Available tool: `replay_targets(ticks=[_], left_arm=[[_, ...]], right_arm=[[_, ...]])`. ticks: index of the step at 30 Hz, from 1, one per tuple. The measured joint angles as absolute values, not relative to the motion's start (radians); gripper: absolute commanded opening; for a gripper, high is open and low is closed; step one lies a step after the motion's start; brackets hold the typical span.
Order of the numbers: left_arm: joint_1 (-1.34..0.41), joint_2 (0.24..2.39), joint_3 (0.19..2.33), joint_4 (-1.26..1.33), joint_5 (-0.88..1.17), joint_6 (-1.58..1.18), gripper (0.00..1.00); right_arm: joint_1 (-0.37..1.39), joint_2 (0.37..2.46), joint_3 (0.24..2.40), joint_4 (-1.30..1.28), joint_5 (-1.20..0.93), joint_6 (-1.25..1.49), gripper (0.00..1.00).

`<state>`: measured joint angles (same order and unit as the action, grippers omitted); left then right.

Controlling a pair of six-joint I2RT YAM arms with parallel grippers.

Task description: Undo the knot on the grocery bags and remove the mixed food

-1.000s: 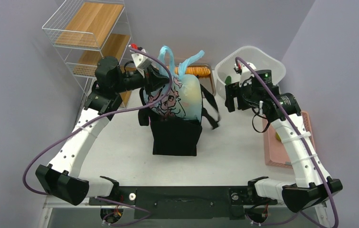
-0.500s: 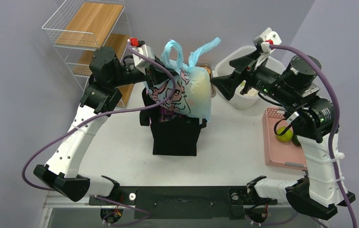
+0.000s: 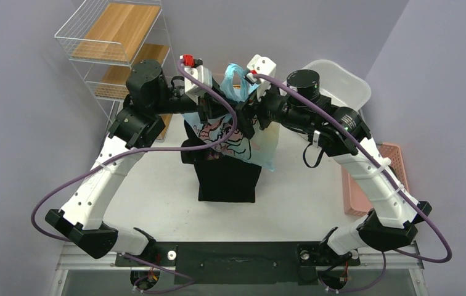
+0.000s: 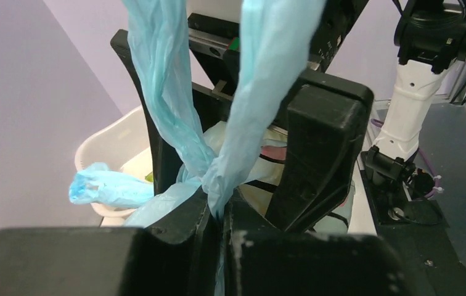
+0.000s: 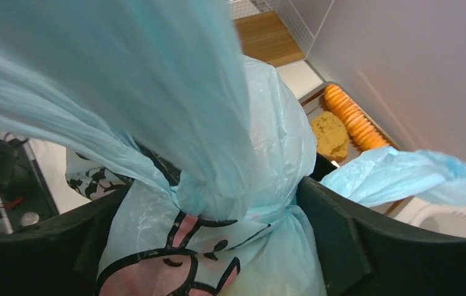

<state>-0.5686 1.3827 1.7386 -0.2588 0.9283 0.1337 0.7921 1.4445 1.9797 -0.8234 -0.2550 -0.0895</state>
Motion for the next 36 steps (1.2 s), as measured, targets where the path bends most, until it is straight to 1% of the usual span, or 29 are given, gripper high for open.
replay_targets(ticks=[1, 2, 3, 4, 5, 6, 7, 8, 9, 10, 12, 14, 19, 21, 22, 25, 27, 28, 30, 32, 36], left_arm=[[-0.572, 1.385, 1.742, -0.260, 0.928, 0.131, 0.00], [-0.575, 1.387, 1.747, -0.260, 0.927, 0.123, 0.00], [-0.576, 1.390, 1.753, -0.259, 0.924, 0.114, 0.00], [-0.577, 1.390, 1.755, -0.259, 0.921, 0.107, 0.00], [-0.576, 1.390, 1.757, -0.258, 0.918, 0.089, 0.03], [-0.574, 1.390, 1.759, -0.256, 0.915, 0.070, 0.07], [-0.571, 1.390, 1.761, -0.250, 0.912, 0.040, 0.18], [-0.563, 1.391, 1.762, -0.237, 0.915, 0.005, 0.24], [-0.554, 1.393, 1.763, -0.218, 0.916, -0.028, 0.36], [-0.530, 1.394, 1.766, -0.183, 0.923, -0.079, 0.41], [-0.460, 1.394, 1.784, -0.105, 0.931, -0.174, 0.65], [-0.390, 1.393, 1.813, -0.059, 0.931, -0.234, 0.71], [-0.200, 1.328, 1.825, -0.110, 0.886, -0.313, 0.74], [-0.139, 1.269, 1.773, -0.189, 0.821, -0.297, 0.73], [-0.123, 1.246, 1.748, -0.228, 0.789, -0.281, 0.70], [-0.115, 1.180, 1.636, -0.349, 0.677, -0.212, 0.69], [-0.127, 1.175, 1.583, -0.421, 0.605, -0.170, 0.70], [-0.134, 1.184, 1.569, -0.455, 0.567, -0.154, 0.75], [-0.155, 1.229, 1.557, -0.514, 0.491, -0.124, 0.79], [-0.178, 1.283, 1.539, -0.562, 0.437, -0.107, 0.80], [-0.213, 1.359, 1.481, -0.632, 0.416, -0.091, 0.80]], right_arm=[[0.793, 1.444, 1.978, -0.823, -0.248, -0.099, 0.60], [0.794, 1.441, 1.974, -0.821, -0.242, -0.106, 0.54], [0.794, 1.434, 1.965, -0.814, -0.239, -0.116, 0.43], [0.794, 1.427, 1.953, -0.807, -0.235, -0.122, 0.38], [0.794, 1.414, 1.936, -0.797, -0.234, -0.129, 0.27], [0.794, 1.401, 1.917, -0.786, -0.233, -0.132, 0.21], [0.795, 1.388, 1.899, -0.774, -0.232, -0.140, 0.11], [0.798, 1.373, 1.878, -0.759, -0.232, -0.147, 0.07], [0.799, 1.362, 1.863, -0.754, -0.230, -0.154, 0.00], [0.800, 1.349, 1.843, -0.756, -0.224, -0.159, 0.00], [0.795, 1.328, 1.810, -0.768, -0.207, -0.165, 0.00], [0.782, 1.316, 1.798, -0.777, -0.191, -0.160, 0.00], [0.687, 1.302, 1.810, -0.781, -0.172, -0.091, 0.00], [0.641, 1.302, 1.831, -0.779, -0.155, -0.062, 0.00], [0.620, 1.301, 1.841, -0.776, -0.144, -0.047, 0.00], [0.569, 1.286, 1.864, -0.756, -0.094, -0.006, 0.00], [0.553, 1.269, 1.870, -0.744, -0.056, 0.013, 0.00], [0.548, 1.259, 1.872, -0.736, -0.038, 0.019, 0.00], [0.542, 1.237, 1.874, -0.722, 0.000, 0.024, 0.00], [0.535, 1.217, 1.872, -0.710, 0.029, 0.024, 0.00], [0.514, 1.171, 1.840, -0.690, 0.089, 0.016, 0.00]])
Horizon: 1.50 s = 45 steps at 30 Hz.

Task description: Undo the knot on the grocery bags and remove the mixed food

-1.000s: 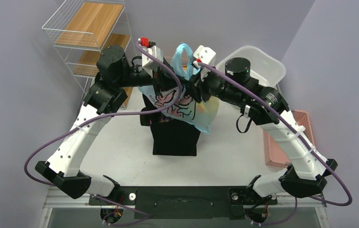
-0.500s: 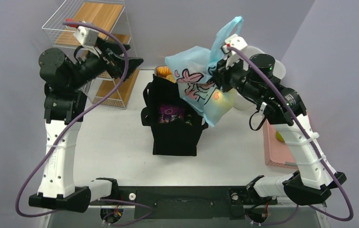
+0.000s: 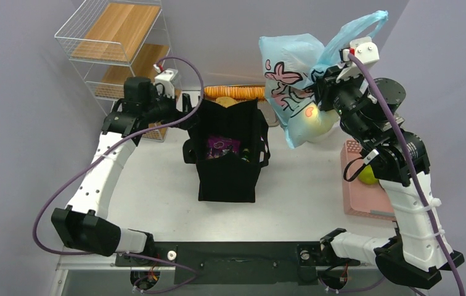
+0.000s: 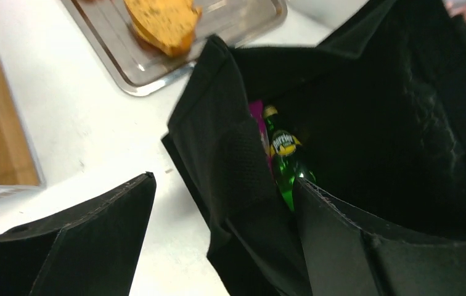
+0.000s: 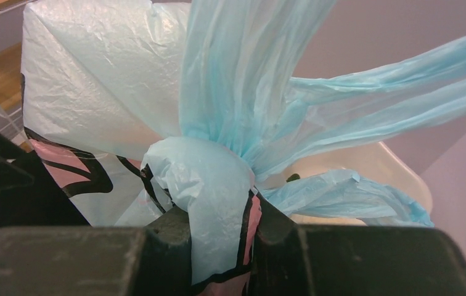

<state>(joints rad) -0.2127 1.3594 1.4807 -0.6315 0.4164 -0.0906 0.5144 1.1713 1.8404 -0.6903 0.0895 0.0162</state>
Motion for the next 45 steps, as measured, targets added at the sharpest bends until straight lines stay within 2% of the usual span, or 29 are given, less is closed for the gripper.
replay_targets(ticks=[3, 4, 6, 7, 8, 9, 14, 18, 22, 27, 34, 38, 39, 40, 41, 43, 45], left_arm=[[-0.254, 1.385, 1.451, -0.656, 0.409, -0.087, 0.80], [-0.271, 1.387, 1.440, -0.659, 0.406, -0.084, 0.75], [-0.295, 1.385, 1.408, -0.659, 0.402, -0.078, 0.45], [-0.304, 1.385, 1.390, -0.669, 0.400, -0.075, 0.18], [-0.307, 1.385, 1.377, -0.686, 0.396, -0.067, 0.03], [-0.306, 1.386, 1.369, -0.710, 0.390, -0.063, 0.00], [-0.252, 1.354, 1.377, -0.859, 0.374, 0.012, 0.00], [-0.139, 1.296, 1.386, -1.017, 0.368, 0.107, 0.00], [0.124, 1.265, 1.423, -1.179, 0.376, 0.241, 0.00], [0.485, 1.326, 1.553, -1.306, 0.370, 0.428, 0.00], [0.797, 1.536, 1.740, -1.330, 0.363, 0.601, 0.00], [0.859, 1.591, 1.781, -1.322, 0.359, 0.653, 0.26], [0.862, 1.594, 1.791, -1.324, 0.357, 0.662, 0.39], [0.864, 1.595, 1.803, -1.325, 0.356, 0.669, 0.46], [0.864, 1.595, 1.815, -1.325, 0.355, 0.673, 0.60], [0.864, 1.595, 1.850, -1.324, 0.355, 0.681, 0.72], [0.863, 1.593, 1.888, -1.328, 0.356, 0.676, 0.74]], right_arm=[[0.507, 1.151, 1.814, -0.690, 0.119, 0.012, 0.00], [0.505, 1.148, 1.806, -0.690, 0.126, 0.012, 0.00], [0.504, 1.147, 1.795, -0.690, 0.136, 0.012, 0.00], [0.504, 1.147, 1.791, -0.690, 0.139, 0.012, 0.00], [0.503, 1.147, 1.786, -0.691, 0.143, 0.012, 0.00], [0.503, 1.147, 1.780, -0.691, 0.146, 0.012, 0.00], [0.499, 1.113, 1.692, -0.678, 0.154, 0.012, 0.00], [0.496, 1.055, 1.555, -0.673, 0.154, 0.013, 0.00], [0.496, 1.027, 1.448, -0.675, 0.147, 0.012, 0.00], [0.496, 1.024, 1.372, -0.675, 0.124, 0.012, 0.00], [0.496, 1.024, 1.316, -0.675, 0.062, 0.004, 0.00], [0.497, 1.024, 1.295, -0.674, 0.024, -0.013, 0.00], [0.499, 1.026, 1.289, -0.674, 0.013, -0.015, 0.00], [0.501, 1.029, 1.284, -0.674, 0.005, -0.019, 0.00], [0.506, 1.031, 1.280, -0.672, -0.001, -0.022, 0.00], [0.520, 1.039, 1.270, -0.667, -0.009, -0.034, 0.00], [0.541, 1.047, 1.259, -0.658, -0.013, -0.046, 0.00]])
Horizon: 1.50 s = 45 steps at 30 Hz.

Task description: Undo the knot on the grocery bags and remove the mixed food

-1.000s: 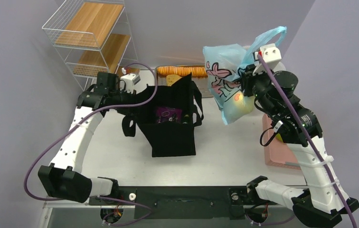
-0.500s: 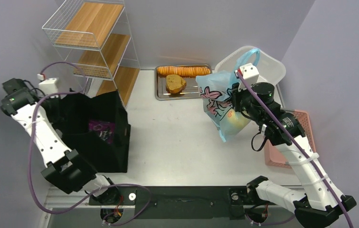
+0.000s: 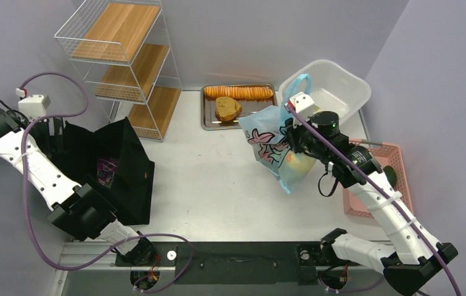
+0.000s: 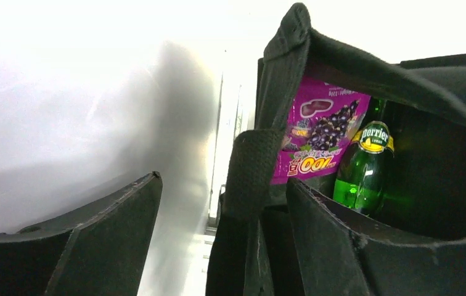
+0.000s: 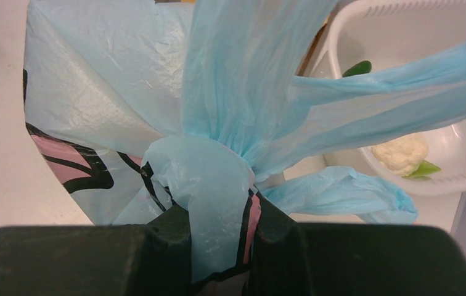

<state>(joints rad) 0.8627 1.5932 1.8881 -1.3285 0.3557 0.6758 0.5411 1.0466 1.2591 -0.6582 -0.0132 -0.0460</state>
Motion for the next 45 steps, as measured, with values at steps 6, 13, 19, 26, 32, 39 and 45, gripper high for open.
replay_targets(ticks=[6, 13, 19, 26, 32, 39, 45], left_arm=[[0.862, 1.594, 2.124, -1.402, 0.375, 0.650, 0.75], [0.838, 1.599, 2.524, -1.491, 0.482, 0.559, 0.76], [0.767, 1.505, 2.374, -1.508, 0.502, 0.479, 0.77], [0.803, 1.509, 2.323, -1.467, 0.574, 0.336, 0.81], [0.807, 1.464, 2.284, -1.297, 0.679, 0.128, 0.82], [0.669, 1.411, 2.262, -1.118, 0.861, -0.012, 0.82], [0.503, 1.335, 2.159, -1.057, 0.911, -0.027, 0.82]], right_arm=[[0.629, 1.086, 1.225, -0.621, -0.016, -0.113, 0.00], [0.689, 1.184, 1.207, -0.567, -0.017, -0.216, 0.00], [0.704, 1.246, 1.163, -0.497, -0.015, -0.298, 0.00], [0.747, 1.254, 1.037, -0.336, 0.048, -0.368, 0.00], [0.807, 1.253, 0.899, -0.187, 0.125, -0.441, 0.00], [0.867, 1.249, 0.771, 0.009, 0.215, -0.523, 0.00], [0.910, 1.247, 0.648, 0.179, 0.268, -0.588, 0.01]])
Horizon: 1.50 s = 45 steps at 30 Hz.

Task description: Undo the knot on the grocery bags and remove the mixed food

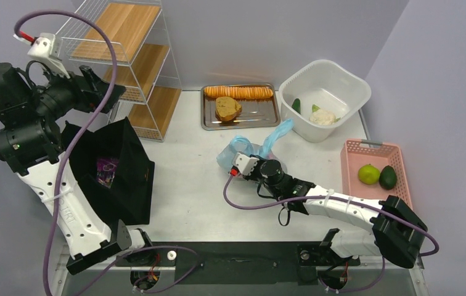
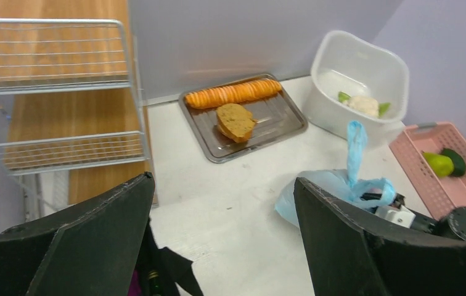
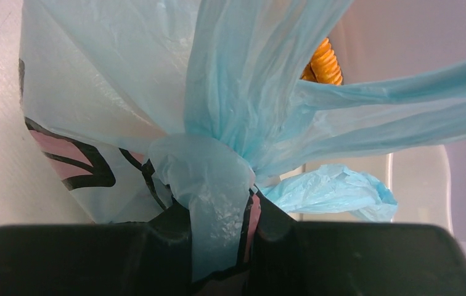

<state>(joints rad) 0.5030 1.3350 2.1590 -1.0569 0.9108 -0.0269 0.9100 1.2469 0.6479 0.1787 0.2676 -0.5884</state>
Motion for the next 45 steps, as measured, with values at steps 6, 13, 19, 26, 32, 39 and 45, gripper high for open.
replay_targets(ticks=[6, 13, 19, 26, 32, 39, 45], left_arm=[[0.344, 1.302, 2.067, -1.048, 0.879, -0.005, 0.82], [0.139, 1.288, 1.978, -1.108, 0.772, 0.078, 0.83], [-0.004, 1.274, 1.918, -1.130, 0.677, 0.126, 0.83], [-0.086, 1.271, 1.903, -1.132, 0.625, 0.165, 0.83], [-0.110, 1.288, 1.932, -1.118, 0.621, 0.177, 0.83], [-0.163, 1.316, 1.932, -1.086, 0.637, 0.193, 0.79], [-0.242, 1.334, 1.874, -1.032, 0.640, 0.212, 0.78]], right_arm=[[0.940, 1.245, 0.591, 0.292, 0.292, -0.598, 0.25], [0.976, 1.175, 0.587, 0.257, 0.256, -0.567, 0.61], [0.977, 1.069, 0.604, 0.139, 0.221, -0.530, 0.75], [0.977, 1.005, 0.722, -0.071, 0.169, -0.483, 0.77], [0.977, 0.938, 0.806, -0.221, 0.147, -0.451, 0.77], [0.973, 0.878, 0.918, -0.361, 0.152, -0.373, 0.78], [0.897, 0.869, 1.024, -0.402, 0.148, -0.293, 0.81]])
